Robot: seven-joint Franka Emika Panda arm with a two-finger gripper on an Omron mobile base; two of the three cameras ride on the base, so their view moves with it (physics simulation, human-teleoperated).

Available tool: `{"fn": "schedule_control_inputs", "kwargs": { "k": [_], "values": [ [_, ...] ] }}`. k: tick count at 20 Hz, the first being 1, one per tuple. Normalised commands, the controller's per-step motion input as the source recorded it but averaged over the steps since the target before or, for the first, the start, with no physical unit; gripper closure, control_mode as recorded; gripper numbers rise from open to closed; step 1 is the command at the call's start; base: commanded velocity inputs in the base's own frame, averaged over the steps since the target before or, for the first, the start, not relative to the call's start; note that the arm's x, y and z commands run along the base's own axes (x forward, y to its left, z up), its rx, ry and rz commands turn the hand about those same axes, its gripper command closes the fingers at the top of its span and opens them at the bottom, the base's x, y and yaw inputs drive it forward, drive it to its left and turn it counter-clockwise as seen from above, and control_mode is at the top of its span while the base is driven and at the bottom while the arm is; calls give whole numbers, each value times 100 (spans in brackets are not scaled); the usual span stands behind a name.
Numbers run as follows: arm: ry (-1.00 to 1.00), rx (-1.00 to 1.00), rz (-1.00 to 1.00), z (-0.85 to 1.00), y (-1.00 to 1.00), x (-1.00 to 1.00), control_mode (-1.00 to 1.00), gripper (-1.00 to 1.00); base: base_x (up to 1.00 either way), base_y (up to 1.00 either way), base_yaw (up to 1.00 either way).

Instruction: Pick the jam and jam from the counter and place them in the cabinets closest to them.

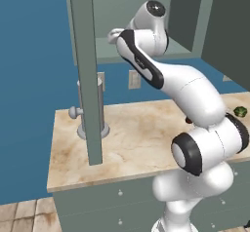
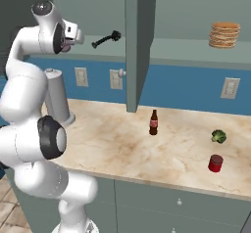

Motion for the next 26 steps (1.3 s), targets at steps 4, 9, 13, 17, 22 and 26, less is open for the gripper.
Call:
{"fn": "schedule_control_inputs", "kwargs": {
  "k": [4,9,13,17,22,26],
  "values": [
    [7,0,0,15,0,70,-100,100,0,0,0],
    [6,0,0,15,2,72,-100,100,0,0,0],
    [3,0,-1,4,15,67,-100,100,0,0,0],
    [1,-2,-2,0,9,19,-100,-100,0,0,0],
    [2,0,-2,3,0,-8,-100,-100,0,0,0],
    [0,0,-1,11,0,-9,-100,-100,0,0,0]
  ]
}}
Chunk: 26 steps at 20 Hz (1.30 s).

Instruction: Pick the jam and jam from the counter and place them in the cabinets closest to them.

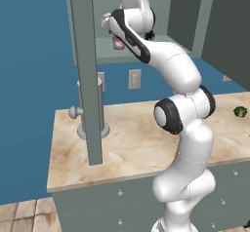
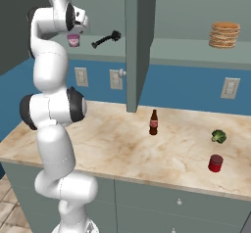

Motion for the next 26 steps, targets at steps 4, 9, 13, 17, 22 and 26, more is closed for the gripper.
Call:
{"fn": "schedule_control_inputs", "kwargs": {
  "k": [4,9,13,17,22,26],
  "values": [
    [1,0,-1,4,0,-10,-100,-100,0,0,0],
    [6,-2,0,-3,-10,-58,-100,-100,0,0,0],
    [0,-6,3,-27,-22,-98,-100,-100,0,0,0],
    [0,-7,4,-40,-29,-100,-100,-100,0,0,0],
    [0,-3,5,-48,-40,-100,-100,-100,0,0,0],
    [-1,-2,5,-54,-43,-100,-100,-100,0,0,0]
  ]
}}
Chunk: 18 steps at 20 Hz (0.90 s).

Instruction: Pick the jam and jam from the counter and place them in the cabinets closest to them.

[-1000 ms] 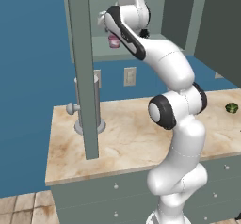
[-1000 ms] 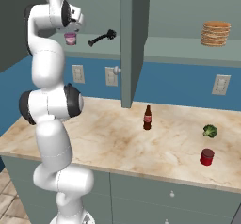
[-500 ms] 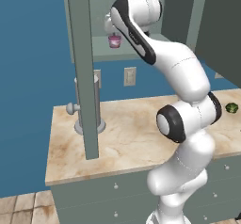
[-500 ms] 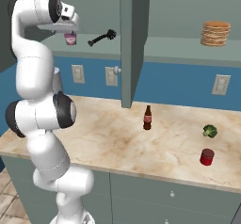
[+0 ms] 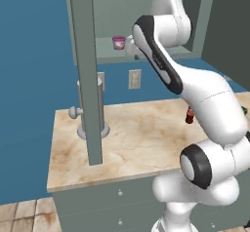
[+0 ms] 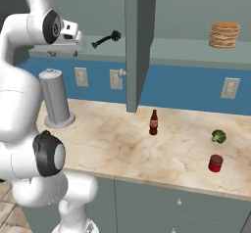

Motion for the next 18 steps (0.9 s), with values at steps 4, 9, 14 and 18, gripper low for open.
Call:
{"fn": "schedule_control_inputs", "kwargs": {
  "k": [4,9,14,18],
  "values": [
    [-7,-6,8,-68,-42,-99,-100,-100,0,0,0],
    [-6,-9,9,-71,-40,-76,-100,-100,0,0,0],
    [-7,-8,6,-51,-38,-57,-100,-100,0,0,0],
    [-8,-5,8,-40,-42,-7,-100,-100,0,0,0]
  ]
}}
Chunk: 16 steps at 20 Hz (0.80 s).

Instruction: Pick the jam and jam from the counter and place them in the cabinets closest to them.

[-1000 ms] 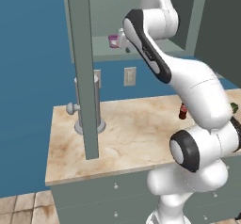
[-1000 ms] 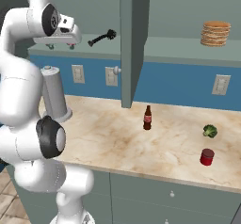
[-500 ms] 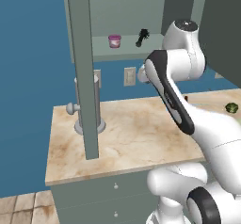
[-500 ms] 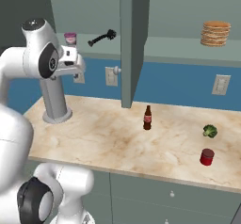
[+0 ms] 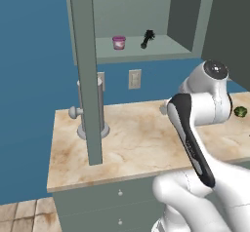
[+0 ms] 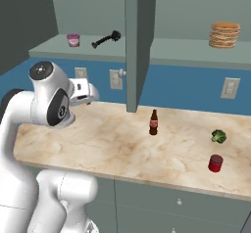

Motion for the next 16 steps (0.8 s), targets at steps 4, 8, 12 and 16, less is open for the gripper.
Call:
{"fn": "schedule_control_inputs", "kwargs": {
  "k": [4,8,12,16],
  "values": [
    [-3,-1,1,-7,-8,2,-100,-100,0,0,0],
    [0,0,0,0,0,0,-100,-100,0,0,0],
    [0,0,0,0,0,0,100,-100,0,0,0],
    [0,0,0,0,0,0,100,-100,-42,-11,0]
  ]
}}
